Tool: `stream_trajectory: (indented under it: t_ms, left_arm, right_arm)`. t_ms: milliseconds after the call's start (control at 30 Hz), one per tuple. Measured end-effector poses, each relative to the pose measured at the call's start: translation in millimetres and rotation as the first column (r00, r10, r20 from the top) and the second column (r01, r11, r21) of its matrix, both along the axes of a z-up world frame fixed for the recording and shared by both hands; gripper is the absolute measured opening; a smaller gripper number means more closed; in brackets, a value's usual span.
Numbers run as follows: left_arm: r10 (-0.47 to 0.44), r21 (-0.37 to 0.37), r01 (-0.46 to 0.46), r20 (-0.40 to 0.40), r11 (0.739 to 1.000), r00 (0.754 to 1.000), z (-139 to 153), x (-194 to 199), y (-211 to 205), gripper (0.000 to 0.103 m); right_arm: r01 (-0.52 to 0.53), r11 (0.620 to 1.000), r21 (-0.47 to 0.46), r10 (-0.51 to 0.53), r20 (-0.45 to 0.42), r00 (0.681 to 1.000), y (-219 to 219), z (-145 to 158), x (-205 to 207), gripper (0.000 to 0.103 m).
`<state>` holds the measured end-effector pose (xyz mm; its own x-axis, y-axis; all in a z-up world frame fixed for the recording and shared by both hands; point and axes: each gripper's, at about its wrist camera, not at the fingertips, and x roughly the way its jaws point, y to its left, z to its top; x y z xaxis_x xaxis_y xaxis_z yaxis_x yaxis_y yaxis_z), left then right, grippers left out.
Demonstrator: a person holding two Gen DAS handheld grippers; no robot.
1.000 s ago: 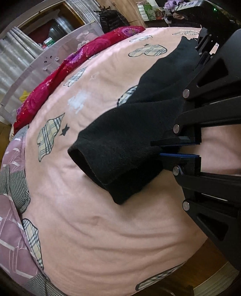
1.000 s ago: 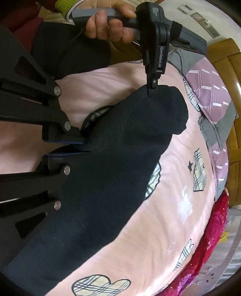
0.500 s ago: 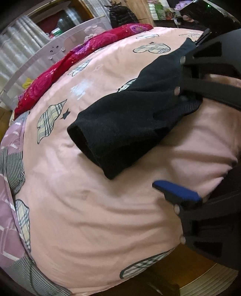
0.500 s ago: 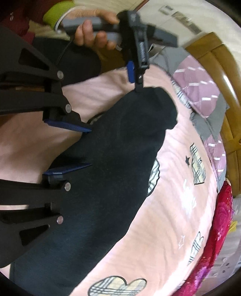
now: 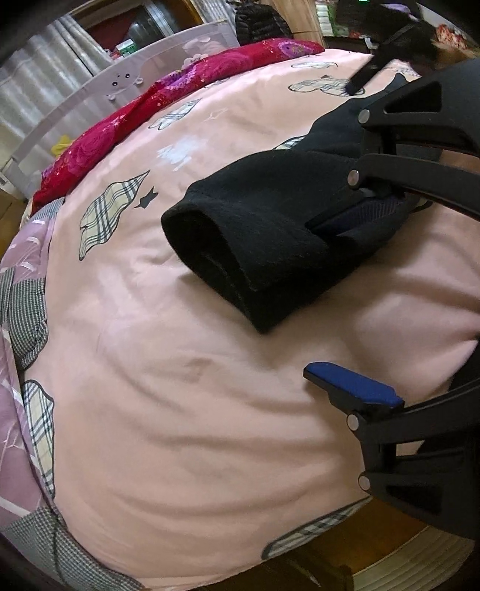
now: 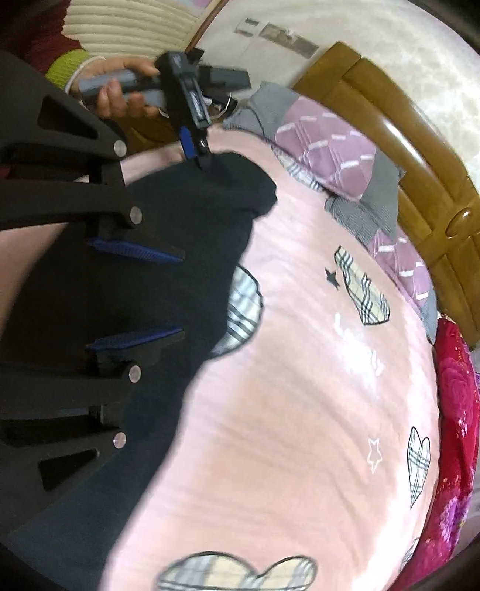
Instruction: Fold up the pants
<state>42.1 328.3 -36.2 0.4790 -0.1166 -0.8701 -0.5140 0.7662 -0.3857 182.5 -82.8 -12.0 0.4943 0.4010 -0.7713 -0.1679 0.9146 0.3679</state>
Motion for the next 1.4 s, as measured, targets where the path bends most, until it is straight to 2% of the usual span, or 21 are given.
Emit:
stream_trajectory:
  t_ms: [167,300,333,367,400,467,500,533,633,767,833,900,967,1067,1100,1133,1167,1200,1233,1300,1400]
  left_arm:
    - [-0.011,0.015,0.011,0.006,1.000,1.000,-7.4,7.7,-0.5,0.070]
    - [-0.025,0.040,0.024,0.019,0.999,0.999,-9.5,13.6,-5.6,0.070]
    - [-0.027,0.044,0.026,0.021,0.999,0.999,-10.3,16.5,-6.6,0.066]
    - [-0.035,0.047,0.033,0.028,0.998,0.999,-11.3,21.3,-8.6,0.064]
    - [-0.046,0.044,0.045,0.039,0.998,0.998,-12.5,25.1,-9.8,0.053]
    - [-0.051,0.051,0.048,0.052,0.998,0.997,-14.3,30.9,-10.7,0.045]
    - [-0.048,0.039,0.045,0.061,0.998,0.997,-14.2,31.5,-9.9,0.038]
    - [-0.043,0.031,0.040,0.072,0.999,0.996,-12.2,30.5,-9.0,0.024]
    - [-0.018,0.014,0.016,0.161,1.000,0.987,13.9,14.4,-4.8,0.017]
    - [-0.023,0.024,0.017,0.277,1.000,0.960,55.6,-15.1,-4.3,0.016]
    - [-0.032,0.044,0.020,0.292,0.999,0.956,63.3,-20.8,-5.1,0.016]
    - [-0.054,0.099,0.028,0.278,0.995,0.959,61.0,-15.3,-7.3,0.016]
    - [-0.066,0.133,0.037,0.220,0.990,0.973,40.6,-0.3,-5.8,0.016]
    - [-0.076,0.137,0.064,0.087,0.988,0.993,2.4,21.6,-1.0,0.016]
    - [-0.070,0.124,0.062,0.064,0.990,0.995,-3.9,24.1,1.2,0.018]
    - [-0.061,0.116,0.052,0.079,0.992,0.995,-1.0,22.8,3.0,0.025]
    - [-0.056,0.131,0.044,0.088,0.990,0.995,3.4,20.6,3.1,0.030]
    - [-0.048,0.165,0.034,0.085,0.986,0.995,7.5,18.0,2.3,0.042]
    - [-0.031,0.208,0.014,0.079,0.978,0.996,13.0,13.5,0.8,0.048]
    - [-0.022,0.224,-0.001,0.099,0.975,0.995,22.1,6.1,1.1,0.048]
    - [-0.020,0.236,-0.010,0.122,0.972,0.992,36.0,-3.7,-8.3,0.048]
  right_arm:
    - [-0.055,0.998,-0.030,0.052,-0.091,0.994,3.0,-19.6,55.3,0.037]
    - [-0.145,0.987,-0.071,0.127,-0.211,0.969,15.4,-47.6,80.6,0.037]
    - [-0.175,0.981,-0.083,0.151,-0.242,0.958,21.6,-56.1,84.1,0.036]
    - [-0.194,0.975,-0.110,0.164,-0.235,0.958,27.2,-59.3,84.7,0.035]
    - [-0.203,0.972,-0.119,0.173,-0.223,0.959,30.2,-58.6,84.3,0.029]
    - [-0.198,0.972,-0.125,0.167,-0.221,0.961,31.4,-56.9,84.5,0.019]
    - [-0.191,0.974,-0.125,0.161,-0.213,0.964,30.5,-54.1,82.7,0.015]
    - [-0.190,0.973,-0.128,0.162,-0.201,0.966,29.8,-50.8,80.2,0.013]
    - [-0.178,0.974,-0.142,0.159,-0.133,0.978,28.0,-28.2,68.1,0.011]
    - [-0.085,0.984,-0.158,0.089,0.018,0.996,21.1,10.6,56.8,0.011]
    - [-0.042,0.984,-0.172,0.056,0.077,0.995,22.0,19.4,56.5,0.010]
    - [-0.018,0.983,-0.184,0.035,0.087,0.996,31.0,13.6,60.2,0.010]
    - [-0.002,0.968,-0.252,0.024,0.085,0.996,44.4,-3.5,67.4,0.010]
    - [0.024,0.946,-0.322,-0.012,0.040,0.999,51.6,-35.9,77.8,0.010]
    - [0.031,0.945,-0.325,-0.025,0.021,0.999,51.1,-44.9,79.2,0.011]
    - [0.041,0.945,-0.323,-0.038,0.015,0.999,50.7,-48.2,79.4,0.014]
    - [0.060,0.947,-0.315,-0.055,0.023,0.998,47.0,-46.8,76.9,0.019]
    - [0.086,0.951,-0.297,-0.078,0.037,0.996,42.7,-41.5,73.2,0.027]
    - [0.120,0.949,-0.292,-0.109,0.054,0.993,36.7,-33.0,67.8,0.033]
    - [0.145,0.949,-0.281,-0.126,0.085,0.988,29.3,-17.9,57.0,0.033]
    - [0.165,0.964,-0.210,-0.142,0.123,0.982,14.3,8.1,27.1,0.034]
